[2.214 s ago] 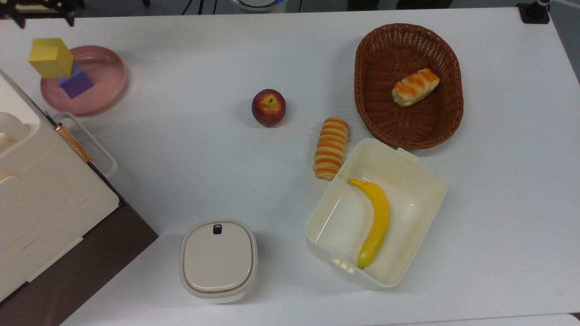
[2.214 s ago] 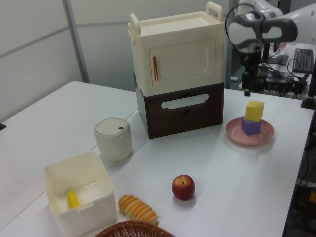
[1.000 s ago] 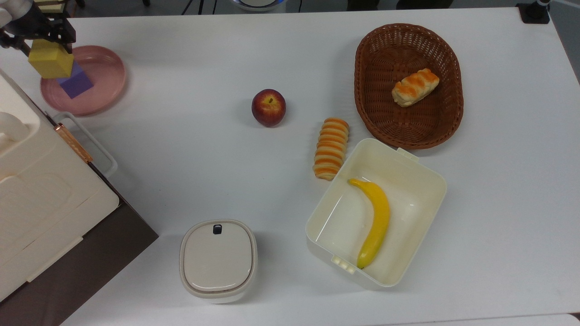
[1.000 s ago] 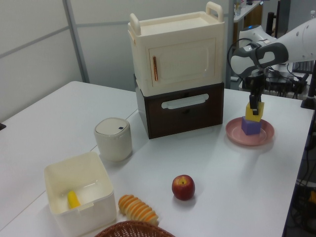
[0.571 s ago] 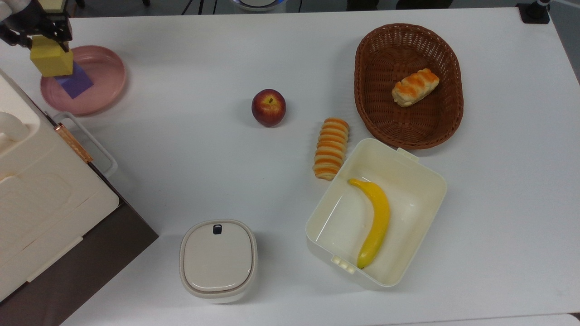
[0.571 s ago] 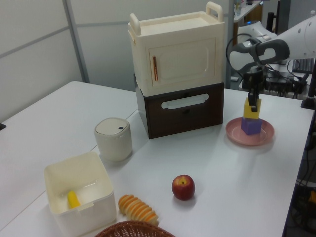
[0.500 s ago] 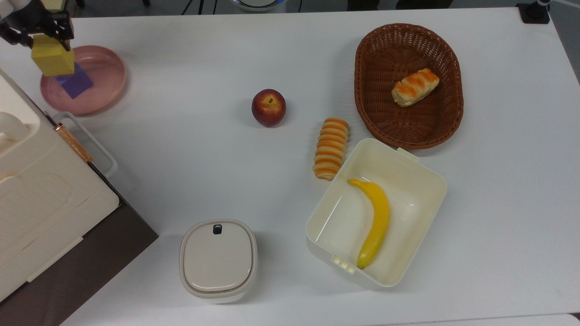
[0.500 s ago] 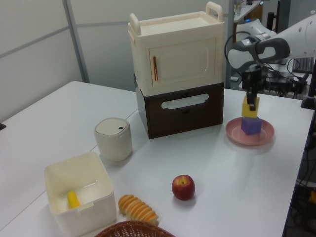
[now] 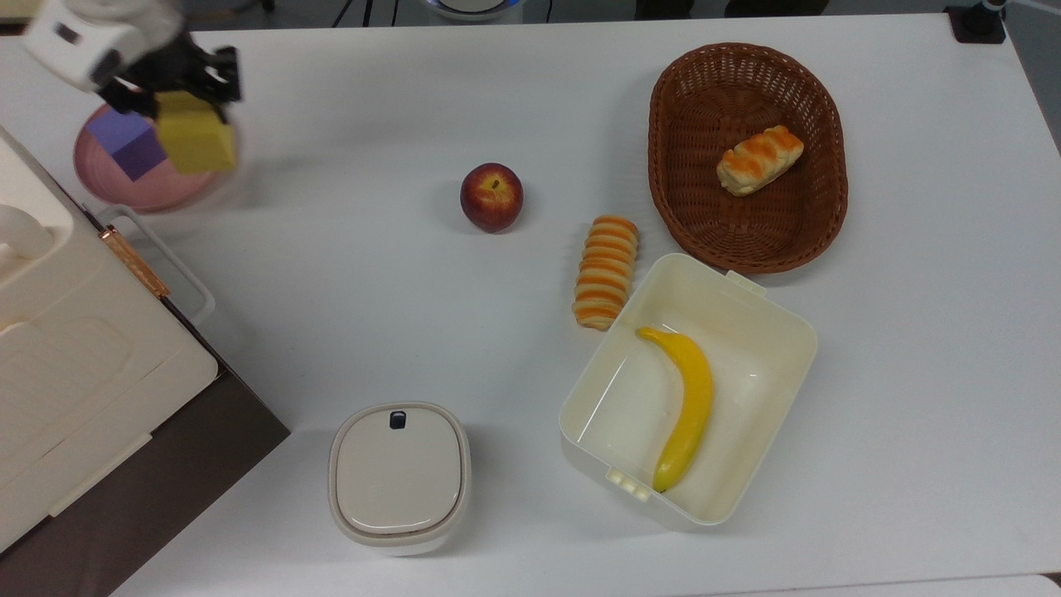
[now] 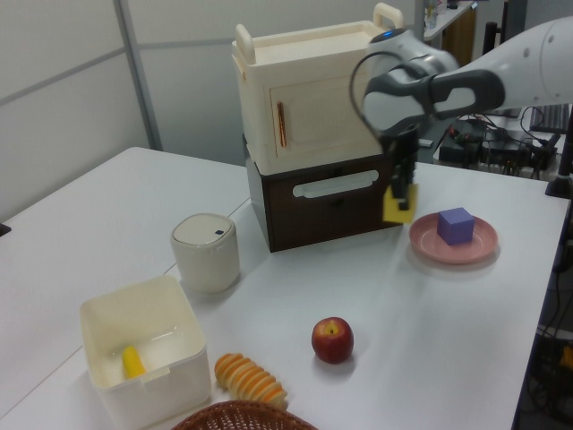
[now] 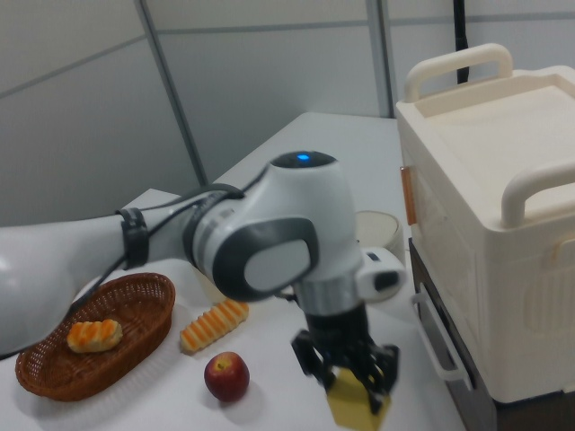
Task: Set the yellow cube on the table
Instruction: 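Lift the yellow cube off the plate and lower it onto the table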
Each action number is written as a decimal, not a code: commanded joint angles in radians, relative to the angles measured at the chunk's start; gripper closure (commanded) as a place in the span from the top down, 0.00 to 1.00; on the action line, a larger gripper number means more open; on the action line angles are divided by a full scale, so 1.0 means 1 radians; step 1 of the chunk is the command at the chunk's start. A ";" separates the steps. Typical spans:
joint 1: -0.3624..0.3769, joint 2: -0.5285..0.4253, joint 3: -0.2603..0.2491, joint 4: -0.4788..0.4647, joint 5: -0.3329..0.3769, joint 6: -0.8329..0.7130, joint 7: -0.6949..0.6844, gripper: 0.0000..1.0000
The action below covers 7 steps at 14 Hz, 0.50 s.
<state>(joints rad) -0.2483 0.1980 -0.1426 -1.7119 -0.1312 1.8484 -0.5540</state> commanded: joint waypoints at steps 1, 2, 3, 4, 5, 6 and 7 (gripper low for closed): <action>0.118 -0.011 -0.009 -0.015 0.019 0.003 0.146 0.78; 0.136 -0.005 -0.009 -0.017 0.019 0.003 0.154 0.97; 0.152 0.000 -0.009 -0.017 0.019 0.003 0.157 1.00; 0.167 0.003 -0.009 -0.015 0.021 0.003 0.166 1.00; 0.185 0.007 -0.009 -0.015 0.021 0.002 0.180 1.00; 0.210 0.006 -0.009 -0.012 0.021 0.002 0.210 1.00; 0.236 0.004 -0.009 -0.011 0.021 0.000 0.256 1.00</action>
<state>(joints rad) -0.0779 0.2121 -0.1401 -1.7154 -0.1244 1.8485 -0.3871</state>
